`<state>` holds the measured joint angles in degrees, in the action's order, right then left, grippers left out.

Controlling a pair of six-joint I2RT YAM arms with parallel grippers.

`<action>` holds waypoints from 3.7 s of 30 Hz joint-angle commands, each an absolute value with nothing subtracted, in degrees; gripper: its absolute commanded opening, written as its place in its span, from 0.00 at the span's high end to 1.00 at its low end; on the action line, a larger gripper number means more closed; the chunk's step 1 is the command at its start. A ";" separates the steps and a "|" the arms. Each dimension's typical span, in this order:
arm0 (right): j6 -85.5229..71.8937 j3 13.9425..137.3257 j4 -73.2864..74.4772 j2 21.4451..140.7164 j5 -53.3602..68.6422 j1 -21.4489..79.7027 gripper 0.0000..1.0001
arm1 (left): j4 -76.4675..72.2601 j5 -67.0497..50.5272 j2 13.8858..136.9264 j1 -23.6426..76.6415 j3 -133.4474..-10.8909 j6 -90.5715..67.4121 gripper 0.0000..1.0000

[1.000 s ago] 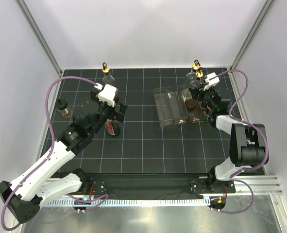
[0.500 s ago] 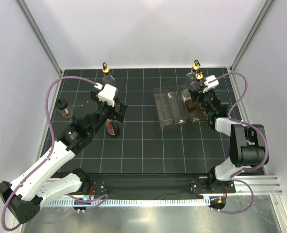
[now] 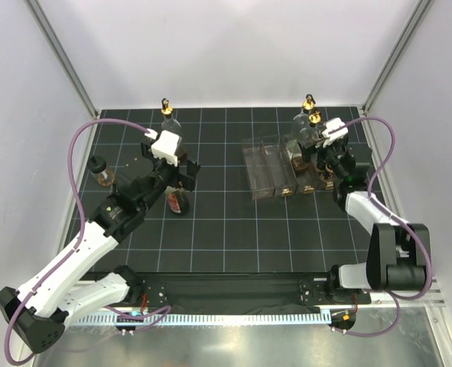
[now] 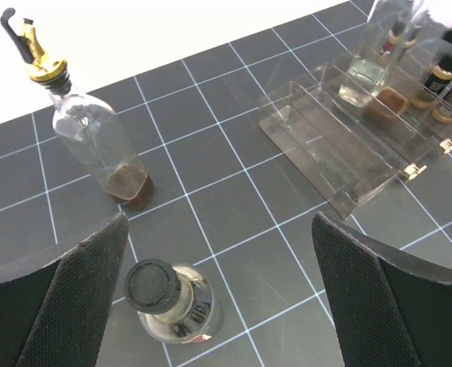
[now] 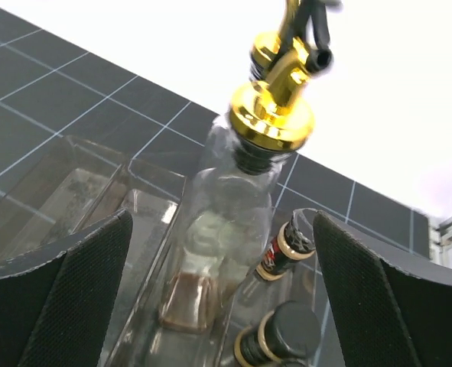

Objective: Organize the condiment bottles
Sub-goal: Place the bottle in the storage box, then pick up the bottle from the center of the board.

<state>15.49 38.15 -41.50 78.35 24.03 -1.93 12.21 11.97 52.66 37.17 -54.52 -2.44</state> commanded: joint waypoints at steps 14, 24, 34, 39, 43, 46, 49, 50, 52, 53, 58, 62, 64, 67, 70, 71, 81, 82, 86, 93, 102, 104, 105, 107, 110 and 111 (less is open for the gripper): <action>23.99 45.17 6.91 55.65 31.90 -1.85 0.00 | 11.51 9.76 56.16 30.24 -60.11 -10.10 0.00; 23.65 50.01 25.22 52.03 46.22 -1.85 0.00 | 13.09 6.33 60.99 24.26 -65.03 -13.80 0.00; 21.44 48.87 26.02 52.56 49.66 -1.85 0.00 | 13.27 1.58 65.47 15.92 -66.71 -18.98 0.00; 22.50 47.20 25.40 50.71 49.75 -1.85 0.00 | 13.27 -1.66 68.11 11.78 -67.67 -23.20 0.00; 23.73 47.02 26.19 50.89 50.27 -1.85 0.00 | 13.27 -2.90 70.83 9.85 -68.55 -26.19 0.00; 24.08 46.85 26.45 51.06 50.62 -1.85 0.00 | 13.27 -3.16 72.94 9.05 -69.25 -27.24 0.00; 24.43 46.76 26.46 50.89 50.63 -1.85 0.00 | 13.53 -3.16 74.88 8.18 -69.61 -27.60 0.00; 24.52 46.84 26.63 50.89 50.63 -1.85 0.00 | 13.45 -3.16 75.32 8.00 -69.78 -27.51 0.00; 24.70 46.76 26.72 50.71 50.45 -1.85 0.00 | 13.80 -2.99 76.81 7.30 -69.96 -27.42 0.00; 24.78 46.84 26.72 50.80 50.36 -1.85 0.00 | 13.89 -2.81 77.43 7.29 -70.31 -27.33 0.00; 25.22 46.84 26.98 50.80 50.45 -1.85 0.00 | 14.50 -1.58 80.41 6.94 -70.84 -26.37 0.00; 25.31 46.85 26.98 51.06 50.36 -1.85 0.00 | 14.50 -0.97 82.70 6.94 -71.72 -25.93 0.00; 25.31 46.76 26.90 51.06 50.36 -1.85 0.00 | 14.68 -0.88 84.36 6.94 -72.68 -25.84 0.00; 25.22 46.67 26.89 51.15 50.80 -1.85 0.00 | 14.94 -0.79 86.30 6.94 -74.18 -25.84 0.00; 25.14 46.67 26.90 51.42 51.24 -1.85 0.00 | 15.29 -1.67 89.29 7.03 -76.20 -25.66 0.00; 25.14 46.67 26.81 51.42 51.15 -1.85 0.00 | 15.47 -1.84 89.99 7.03 -76.72 -25.58 0.00; 25.31 46.85 27.16 52.03 51.59 -1.85 0.00 | 13.28 -1.85 93.16 7.12 -80.24 -19.96 0.03; 25.31 46.85 27.16 51.94 51.59 -1.85 0.00 | 12.58 -1.93 93.69 7.03 -80.33 -18.39 0.04; 25.49 46.85 27.33 52.21 51.50 -1.85 0.00 | 6.79 -4.48 94.92 7.12 -80.42 -16.35 0.07; 25.66 46.85 27.42 52.65 51.50 -1.85 0.00 | 2.56 -8.09 97.91 7.03 -82.44 -14.68 0.13; 26.01 47.02 27.77 53.44 51.77 -1.85 0.00 | -1.76 -8.00 100.01 7.03 -84.28 -12.66 0.18; 26.10 47.02 28.04 53.70 51.77 -1.85 0.00 | -2.11 -8.09 100.63 7.12 -85.25 -12.74 0.21; 26.10 47.11 27.95 53.70 51.77 -1.85 0.00 | -2.11 -8.09 101.16 7.12 -85.51 -12.83 0.22; 26.19 47.11 28.12 53.88 51.77 -1.85 0.00 | -2.28 -8.35 101.60 7.12 -86.22 -12.57 0.27; 26.28 47.20 28.13 53.79 51.86 -1.85 0.00 | -2.90 -9.14 101.69 7.03 -86.40 -12.22 0.41; 26.28 47.20 28.30 53.88 51.77 -1.85 0.00 | -3.07 -9.40 101.69 7.03 -86.31 -11.96 0.45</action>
